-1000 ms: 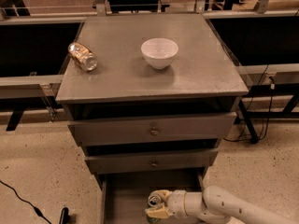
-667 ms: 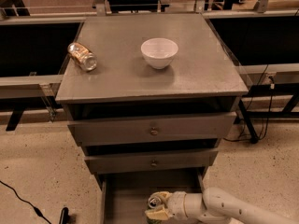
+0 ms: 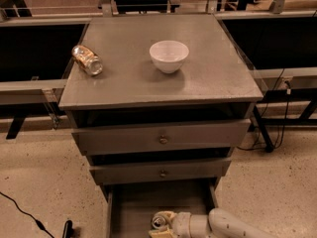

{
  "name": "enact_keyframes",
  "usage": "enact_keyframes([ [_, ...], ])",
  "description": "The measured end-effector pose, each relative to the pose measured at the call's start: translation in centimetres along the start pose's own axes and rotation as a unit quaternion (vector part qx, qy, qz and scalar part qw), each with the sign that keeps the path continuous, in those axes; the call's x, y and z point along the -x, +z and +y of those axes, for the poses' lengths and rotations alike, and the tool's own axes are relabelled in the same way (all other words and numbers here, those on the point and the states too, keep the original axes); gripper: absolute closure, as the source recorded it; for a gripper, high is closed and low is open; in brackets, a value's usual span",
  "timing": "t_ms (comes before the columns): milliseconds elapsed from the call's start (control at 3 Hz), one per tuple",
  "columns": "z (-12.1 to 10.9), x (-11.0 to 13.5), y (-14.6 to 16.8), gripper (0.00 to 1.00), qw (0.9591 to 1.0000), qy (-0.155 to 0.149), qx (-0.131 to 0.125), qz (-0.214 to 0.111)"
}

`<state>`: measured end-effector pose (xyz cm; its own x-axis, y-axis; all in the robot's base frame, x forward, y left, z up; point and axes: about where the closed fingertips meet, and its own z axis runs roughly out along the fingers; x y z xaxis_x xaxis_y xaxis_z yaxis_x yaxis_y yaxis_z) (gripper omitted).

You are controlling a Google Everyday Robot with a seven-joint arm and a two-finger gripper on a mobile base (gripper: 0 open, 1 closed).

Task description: Place green can into bottom drawer

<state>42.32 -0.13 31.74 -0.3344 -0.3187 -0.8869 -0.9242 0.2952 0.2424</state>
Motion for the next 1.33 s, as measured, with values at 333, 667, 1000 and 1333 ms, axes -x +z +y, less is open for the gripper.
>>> enact_keyframes([
  [333,-0.9,-5.3,3.8,1.00,0.9992,-0.029,-0.005,-0.026],
  [667,-0.8,-5.0,3.7,1.00,0.9992,-0.029,-0.005,-0.026],
  [1000,-1.7,-5.0,3.8,1.00,0.9989,-0.039,-0.024,-0.012],
  [1333,-4.2,-3.9,2.5,1.00,0.9953,-0.080,-0.052,-0.013],
])
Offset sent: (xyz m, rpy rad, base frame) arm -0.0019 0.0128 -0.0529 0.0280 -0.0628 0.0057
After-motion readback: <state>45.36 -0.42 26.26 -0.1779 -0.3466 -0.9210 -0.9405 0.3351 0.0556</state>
